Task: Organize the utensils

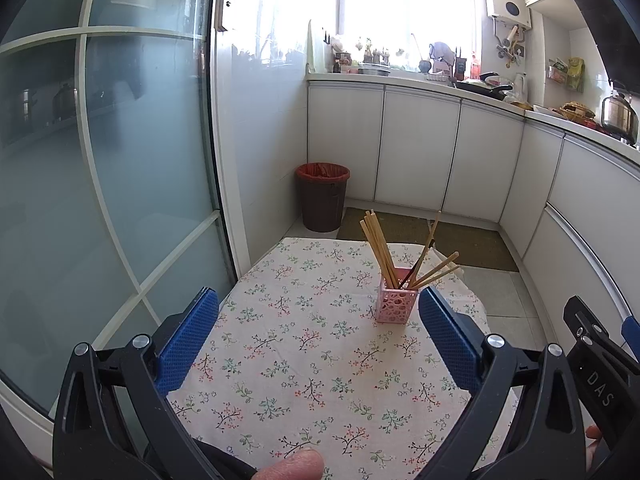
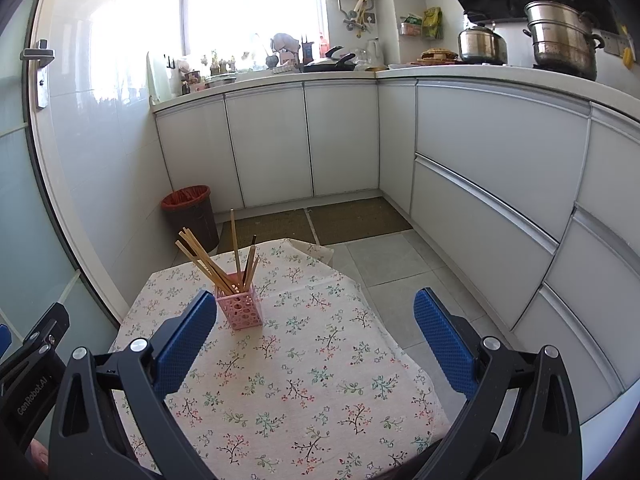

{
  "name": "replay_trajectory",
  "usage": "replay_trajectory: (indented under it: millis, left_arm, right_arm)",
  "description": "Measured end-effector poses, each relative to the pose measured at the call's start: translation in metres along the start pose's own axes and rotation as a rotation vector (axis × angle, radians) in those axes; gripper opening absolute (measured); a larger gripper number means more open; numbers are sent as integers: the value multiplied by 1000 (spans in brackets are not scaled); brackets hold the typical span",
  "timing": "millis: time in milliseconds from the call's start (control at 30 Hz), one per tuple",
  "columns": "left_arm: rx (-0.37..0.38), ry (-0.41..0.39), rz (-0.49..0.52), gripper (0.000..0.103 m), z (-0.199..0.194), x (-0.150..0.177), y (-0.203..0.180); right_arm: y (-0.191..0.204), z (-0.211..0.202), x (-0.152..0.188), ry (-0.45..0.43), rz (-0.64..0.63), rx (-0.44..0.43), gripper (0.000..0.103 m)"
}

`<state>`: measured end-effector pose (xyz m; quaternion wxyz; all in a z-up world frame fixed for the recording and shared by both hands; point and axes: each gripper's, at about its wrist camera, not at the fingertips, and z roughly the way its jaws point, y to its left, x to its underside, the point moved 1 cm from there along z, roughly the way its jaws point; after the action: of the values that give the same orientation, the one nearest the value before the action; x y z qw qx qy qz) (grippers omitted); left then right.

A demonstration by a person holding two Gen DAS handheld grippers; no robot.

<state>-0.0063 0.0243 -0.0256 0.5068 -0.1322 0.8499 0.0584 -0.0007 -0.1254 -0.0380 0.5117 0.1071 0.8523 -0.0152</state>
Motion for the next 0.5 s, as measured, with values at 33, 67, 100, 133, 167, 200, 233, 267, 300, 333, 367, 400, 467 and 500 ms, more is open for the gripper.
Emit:
replay_trajectory:
  millis: [33, 67, 100, 133, 167, 200, 233, 267, 300, 333, 367, 400, 467, 500]
  left_arm:
    - [0, 1, 1, 96, 0, 0, 0]
    - [1, 1, 0, 96, 0, 0, 0]
    - [0, 2, -1, 96, 1, 0, 0]
    - [-1, 2, -1, 96, 0, 1, 0]
    - [0, 3, 1, 96, 1, 0, 0]
    - [1, 4, 0, 96, 1, 1, 0]
    - [0, 5, -2, 96, 1, 1, 0]
    - [-1, 6, -2, 96, 1, 2, 0]
    - [-1, 7, -1, 96, 1, 2, 0]
    - [-1, 8, -2, 96, 1, 2, 0]
    - [-2, 8, -2, 96, 1, 3, 0]
    - [-2, 9, -2, 96, 1, 3, 0]
    - [-2, 11, -3, 96, 1, 3, 0]
    - [-2, 12, -3, 96, 1, 4, 0]
  right_arm:
    - [0, 0, 0, 1, 1, 0, 96]
    - [0, 0, 0, 1, 2, 0, 96]
    - [0, 0, 0, 1, 1, 0, 96]
    - [0, 0, 0, 2, 1, 0, 96]
    - [0, 0, 0, 2, 1, -1, 96]
    - [0, 0, 0, 2, 0, -1, 96]
    - [0, 0, 0, 2, 0, -1, 96]
    - [0, 0, 0, 3, 0, -1, 96]
    - [1, 0, 1, 5, 0, -1, 96]
    - [0, 0, 1, 5, 1, -1, 96]
    - [0, 0, 2, 5, 1, 0, 96]
    - [0, 1, 2, 5, 0, -1, 96]
    - [0, 1, 2, 7, 0, -1, 96]
    - [0, 1, 2, 8, 0, -1, 96]
